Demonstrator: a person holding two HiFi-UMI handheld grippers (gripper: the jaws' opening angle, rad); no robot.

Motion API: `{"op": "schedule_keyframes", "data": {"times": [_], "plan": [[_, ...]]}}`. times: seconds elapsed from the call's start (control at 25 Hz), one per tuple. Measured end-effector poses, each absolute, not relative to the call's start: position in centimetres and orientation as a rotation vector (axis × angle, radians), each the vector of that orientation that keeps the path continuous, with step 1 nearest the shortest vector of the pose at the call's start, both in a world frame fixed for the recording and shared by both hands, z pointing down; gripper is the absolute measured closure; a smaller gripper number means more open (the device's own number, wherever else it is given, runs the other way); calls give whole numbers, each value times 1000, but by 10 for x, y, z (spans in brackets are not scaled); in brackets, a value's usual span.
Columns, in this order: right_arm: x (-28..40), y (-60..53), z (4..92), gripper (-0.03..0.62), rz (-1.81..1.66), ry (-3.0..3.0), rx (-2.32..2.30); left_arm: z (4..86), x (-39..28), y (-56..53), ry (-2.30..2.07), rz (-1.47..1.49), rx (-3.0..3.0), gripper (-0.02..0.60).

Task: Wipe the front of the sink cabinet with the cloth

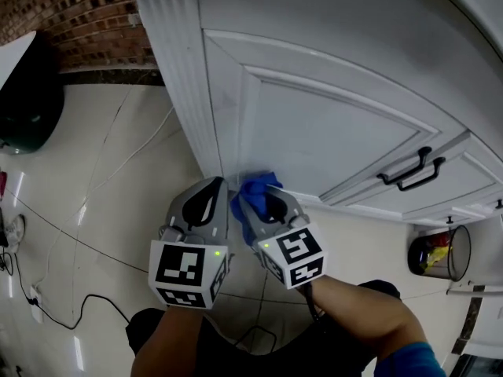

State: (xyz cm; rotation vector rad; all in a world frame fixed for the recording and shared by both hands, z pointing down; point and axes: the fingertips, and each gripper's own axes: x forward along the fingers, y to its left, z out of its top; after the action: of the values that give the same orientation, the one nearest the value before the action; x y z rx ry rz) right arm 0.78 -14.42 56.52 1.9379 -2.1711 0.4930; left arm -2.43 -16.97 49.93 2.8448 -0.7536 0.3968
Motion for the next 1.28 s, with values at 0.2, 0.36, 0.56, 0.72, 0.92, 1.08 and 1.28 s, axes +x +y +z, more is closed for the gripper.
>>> {"op": "schedule_keyframes", "data": {"times": [0.2, 0.36, 0.56, 0.72, 0.92, 1.08, 1.28], "plan": [[-40, -183, 561, 507, 428, -2255, 1858, 497, -71, -203, -894, 402, 2800, 578], [-64, -212, 566, 507, 389, -2258, 1836, 497, -99, -211, -933, 417, 2790, 578], [-72, -230, 587, 507, 385, -2227, 1828, 489, -119, -210, -936, 391, 2787, 578], [-70, -218, 590, 507, 434, -2227, 1843, 475, -115, -205, -901, 343, 2813, 578], [-44, -169, 572, 507, 442, -2215, 1857, 465, -76, -180, -804, 336, 2897, 578], [1, -113, 560, 507, 474, -2158, 1890, 464, -22, -146, -655, 335, 2951, 578], [90, -34, 569, 507, 543, -1966, 2022, 477, 54, -93, -432, 374, 3007, 578]]}}
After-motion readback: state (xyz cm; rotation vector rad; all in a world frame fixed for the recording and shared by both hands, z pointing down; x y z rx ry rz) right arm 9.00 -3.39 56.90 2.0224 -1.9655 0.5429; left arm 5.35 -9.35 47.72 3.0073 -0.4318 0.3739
